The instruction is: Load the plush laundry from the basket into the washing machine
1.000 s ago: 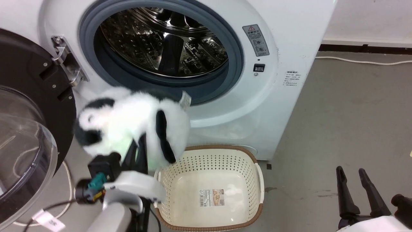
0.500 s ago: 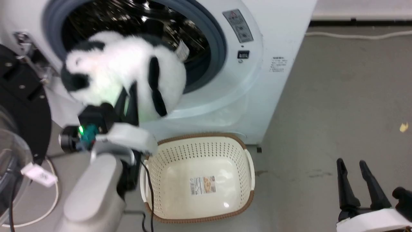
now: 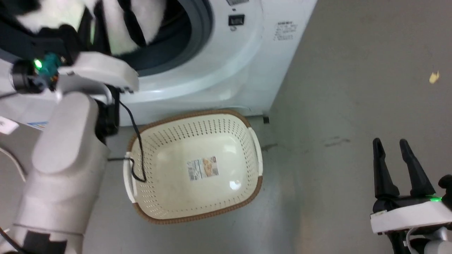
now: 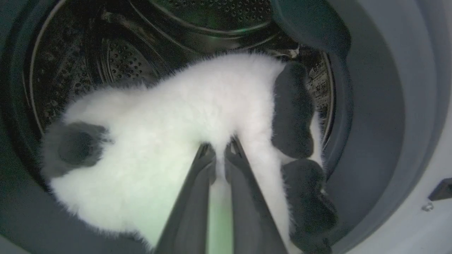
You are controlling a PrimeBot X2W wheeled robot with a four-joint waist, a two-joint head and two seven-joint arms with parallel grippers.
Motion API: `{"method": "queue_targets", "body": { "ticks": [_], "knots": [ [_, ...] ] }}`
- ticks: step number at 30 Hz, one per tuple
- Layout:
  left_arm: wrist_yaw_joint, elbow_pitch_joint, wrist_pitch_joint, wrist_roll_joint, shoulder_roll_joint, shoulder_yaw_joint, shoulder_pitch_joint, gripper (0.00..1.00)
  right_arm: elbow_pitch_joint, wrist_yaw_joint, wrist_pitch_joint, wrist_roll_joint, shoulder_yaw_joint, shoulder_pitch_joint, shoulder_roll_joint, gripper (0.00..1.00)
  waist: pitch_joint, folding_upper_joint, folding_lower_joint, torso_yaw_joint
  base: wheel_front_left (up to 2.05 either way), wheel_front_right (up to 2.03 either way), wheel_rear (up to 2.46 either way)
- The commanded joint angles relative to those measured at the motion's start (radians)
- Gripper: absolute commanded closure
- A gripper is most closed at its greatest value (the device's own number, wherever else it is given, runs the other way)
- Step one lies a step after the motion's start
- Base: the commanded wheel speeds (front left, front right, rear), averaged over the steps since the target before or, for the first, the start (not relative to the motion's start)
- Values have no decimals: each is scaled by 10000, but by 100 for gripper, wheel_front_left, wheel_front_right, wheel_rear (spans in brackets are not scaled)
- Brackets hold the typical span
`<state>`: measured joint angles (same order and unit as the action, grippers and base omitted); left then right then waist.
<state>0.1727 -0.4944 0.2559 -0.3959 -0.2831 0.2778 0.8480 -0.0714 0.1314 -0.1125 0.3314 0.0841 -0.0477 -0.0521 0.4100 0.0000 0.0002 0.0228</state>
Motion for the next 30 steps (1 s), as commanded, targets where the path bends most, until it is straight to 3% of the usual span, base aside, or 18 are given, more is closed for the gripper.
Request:
{"method": "queue_targets", "body": {
  "ticks": [1,16,30],
  "knots": [
    [-23,-149,51,115,-191,-75,513,100,-87,-7,-40,27,-38,-220,18,0,761,0,-2,-488,0,0,0],
    [89,-437,-1300,647,-1358,-150,3960,100,-558,-7,-253,276,174,-511,18,0,3217,0,-2,-1120,0,0,0],
    [558,-10,-2222,722,-1941,-402,5309,100,-909,-7,-347,451,312,-665,-236,0,4323,0,-2,-1135,0,0,0]
  ]
}}
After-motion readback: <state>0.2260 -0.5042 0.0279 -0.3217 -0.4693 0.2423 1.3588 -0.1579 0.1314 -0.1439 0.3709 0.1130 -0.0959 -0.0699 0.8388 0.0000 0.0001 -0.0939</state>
